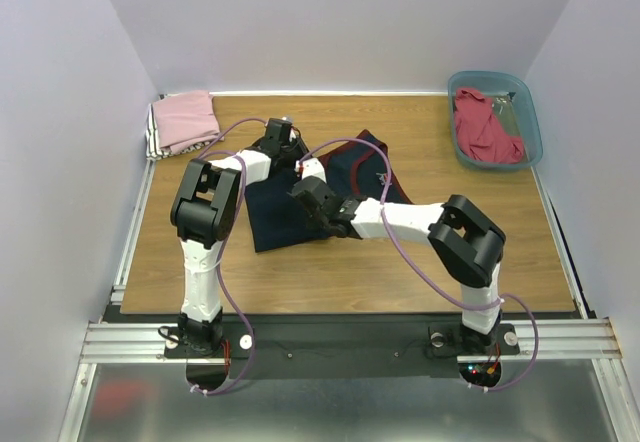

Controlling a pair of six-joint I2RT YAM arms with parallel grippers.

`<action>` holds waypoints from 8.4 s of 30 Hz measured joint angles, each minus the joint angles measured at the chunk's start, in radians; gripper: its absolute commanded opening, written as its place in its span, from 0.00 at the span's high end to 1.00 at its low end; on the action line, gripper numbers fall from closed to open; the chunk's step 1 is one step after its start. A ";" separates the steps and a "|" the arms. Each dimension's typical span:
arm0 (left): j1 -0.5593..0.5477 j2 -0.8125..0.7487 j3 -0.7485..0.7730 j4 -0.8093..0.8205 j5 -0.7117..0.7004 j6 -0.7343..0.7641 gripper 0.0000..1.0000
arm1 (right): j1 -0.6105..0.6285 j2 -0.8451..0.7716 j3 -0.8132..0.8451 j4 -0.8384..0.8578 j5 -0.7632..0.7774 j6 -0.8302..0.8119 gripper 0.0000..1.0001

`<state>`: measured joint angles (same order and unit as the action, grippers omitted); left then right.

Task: Fold and stack the tank tops
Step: Fold the tank top

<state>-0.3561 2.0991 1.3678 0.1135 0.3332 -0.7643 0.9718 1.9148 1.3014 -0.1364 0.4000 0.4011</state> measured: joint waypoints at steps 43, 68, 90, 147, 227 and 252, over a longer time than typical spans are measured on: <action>0.011 0.019 0.026 -0.015 0.011 0.002 0.71 | 0.081 0.139 0.117 -0.164 0.338 -0.129 0.59; 0.018 0.021 0.026 -0.014 0.013 0.009 0.71 | 0.024 0.023 0.050 -0.190 0.300 -0.063 0.95; 0.018 0.012 0.026 0.009 0.037 0.050 0.53 | -0.231 -0.106 -0.275 0.111 -0.314 0.082 1.00; -0.389 -0.459 -0.426 0.065 -0.053 0.133 0.79 | -0.164 -0.931 -0.737 -0.200 -0.217 0.393 0.58; -0.525 -0.108 -0.253 0.142 0.140 0.233 1.00 | 0.163 -0.611 -0.616 -0.389 0.173 0.520 0.70; -0.522 -0.109 -0.229 0.101 0.141 0.259 0.67 | 0.117 -0.534 -0.479 -0.503 0.323 0.525 0.89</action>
<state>-0.8783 1.9903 1.1385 0.2146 0.4740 -0.5056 1.0889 1.3804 0.8223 -0.6395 0.7231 0.9260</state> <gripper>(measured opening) 0.227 0.114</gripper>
